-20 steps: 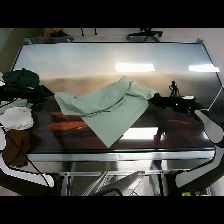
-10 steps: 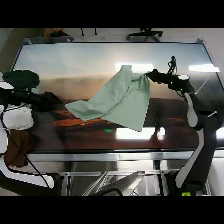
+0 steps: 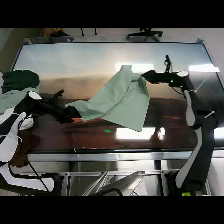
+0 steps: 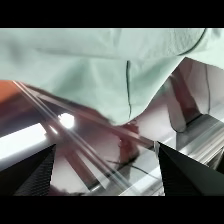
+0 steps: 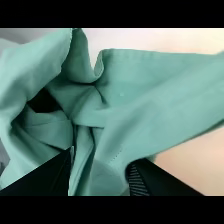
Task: Fold the shirts.
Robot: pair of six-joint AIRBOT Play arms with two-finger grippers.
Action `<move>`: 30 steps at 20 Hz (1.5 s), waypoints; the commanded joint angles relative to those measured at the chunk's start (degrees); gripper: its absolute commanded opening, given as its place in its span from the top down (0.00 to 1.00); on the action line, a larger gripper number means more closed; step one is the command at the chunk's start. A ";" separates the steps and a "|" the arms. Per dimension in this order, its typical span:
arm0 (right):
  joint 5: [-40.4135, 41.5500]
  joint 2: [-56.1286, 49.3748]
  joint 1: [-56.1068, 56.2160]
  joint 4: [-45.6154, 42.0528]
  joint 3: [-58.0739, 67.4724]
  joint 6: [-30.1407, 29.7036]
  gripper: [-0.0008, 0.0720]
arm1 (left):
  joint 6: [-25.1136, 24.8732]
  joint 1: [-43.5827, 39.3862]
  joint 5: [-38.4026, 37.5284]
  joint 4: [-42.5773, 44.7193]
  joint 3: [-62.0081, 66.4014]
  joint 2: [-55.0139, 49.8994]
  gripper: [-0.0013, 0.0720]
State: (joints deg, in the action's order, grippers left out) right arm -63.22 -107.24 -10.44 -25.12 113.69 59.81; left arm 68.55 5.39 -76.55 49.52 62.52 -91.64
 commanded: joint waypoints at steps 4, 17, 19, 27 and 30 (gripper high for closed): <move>-20.96 8.61 -9.94 -15.82 -4.76 13.66 0.53 | 0.04 -2.49 6.10 -1.84 -0.20 0.20 0.04; -9.53 43.45 -7.52 -17.79 -64.54 10.10 0.40 | -2.62 -10.99 10.45 -3.02 5.18 -3.96 0.92; -1.97 45.20 -4.11 -17.75 -70.69 9.75 0.26 | -2.71 -10.97 7.56 -2.93 8.46 -3.96 0.96; 14.78 37.51 10.56 -1.66 -73.83 0.50 0.40 | 1.01 -4.59 -0.57 -3.06 22.67 -3.96 0.96; 13.53 36.74 11.47 8.76 -73.31 -6.78 0.80 | 1.46 -1.90 -0.76 -3.19 23.12 -3.98 0.96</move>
State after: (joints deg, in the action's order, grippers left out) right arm -51.66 -69.41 -0.82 -25.85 40.38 60.23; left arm 68.95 1.02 -76.18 46.48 83.88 -95.57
